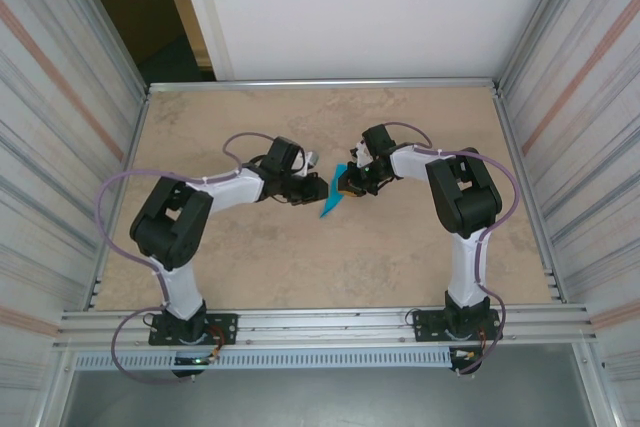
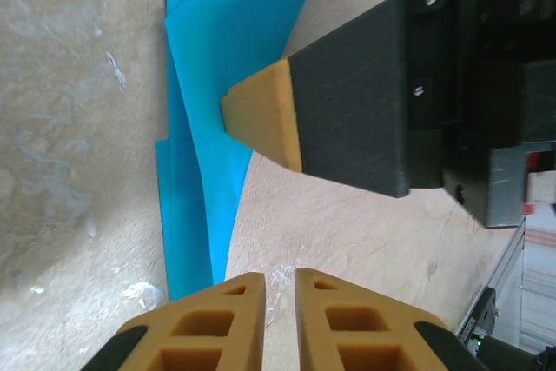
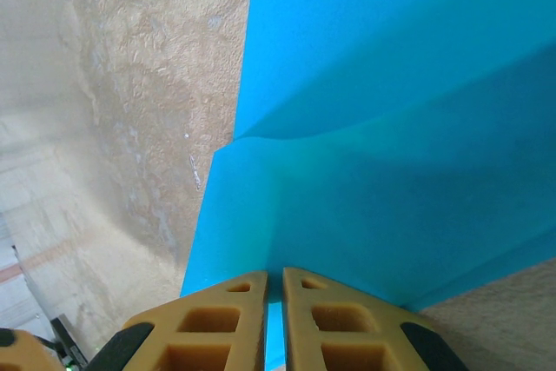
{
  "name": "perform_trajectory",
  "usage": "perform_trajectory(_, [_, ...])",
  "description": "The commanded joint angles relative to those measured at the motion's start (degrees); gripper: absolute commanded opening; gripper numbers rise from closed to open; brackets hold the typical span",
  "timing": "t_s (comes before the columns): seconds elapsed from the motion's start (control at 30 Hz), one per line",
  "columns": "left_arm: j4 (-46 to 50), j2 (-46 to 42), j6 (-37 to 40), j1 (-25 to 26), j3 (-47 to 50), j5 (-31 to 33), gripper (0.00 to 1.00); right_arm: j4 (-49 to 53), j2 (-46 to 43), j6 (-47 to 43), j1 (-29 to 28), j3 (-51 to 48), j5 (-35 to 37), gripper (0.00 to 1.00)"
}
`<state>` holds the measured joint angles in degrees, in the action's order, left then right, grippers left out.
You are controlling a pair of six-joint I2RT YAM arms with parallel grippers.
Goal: Fold a paper plane with a square sheet of paper (pick it up from the middle)
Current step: Fold the wing for the fifth time at the center of the table.
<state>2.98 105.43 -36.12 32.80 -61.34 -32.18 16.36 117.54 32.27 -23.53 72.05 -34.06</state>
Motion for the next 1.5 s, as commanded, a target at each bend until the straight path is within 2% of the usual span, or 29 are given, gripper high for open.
perform_trajectory(0.0, [-0.26,2.47,-0.09,1.09,-2.2,-3.75,0.16,3.13,2.81,-1.75,0.03,-0.11,2.31,0.12])
perform_trajectory(0.4, [3.63,6.99,0.08,1.56,-4.56,-3.08,0.14,2.77,2.84,-1.65,0.04,-0.45,2.26,0.12])
perform_trajectory(1.47, [5.37,9.72,0.08,3.15,-3.92,-1.83,0.12,2.79,3.19,-0.94,0.04,-0.87,2.6,0.12])
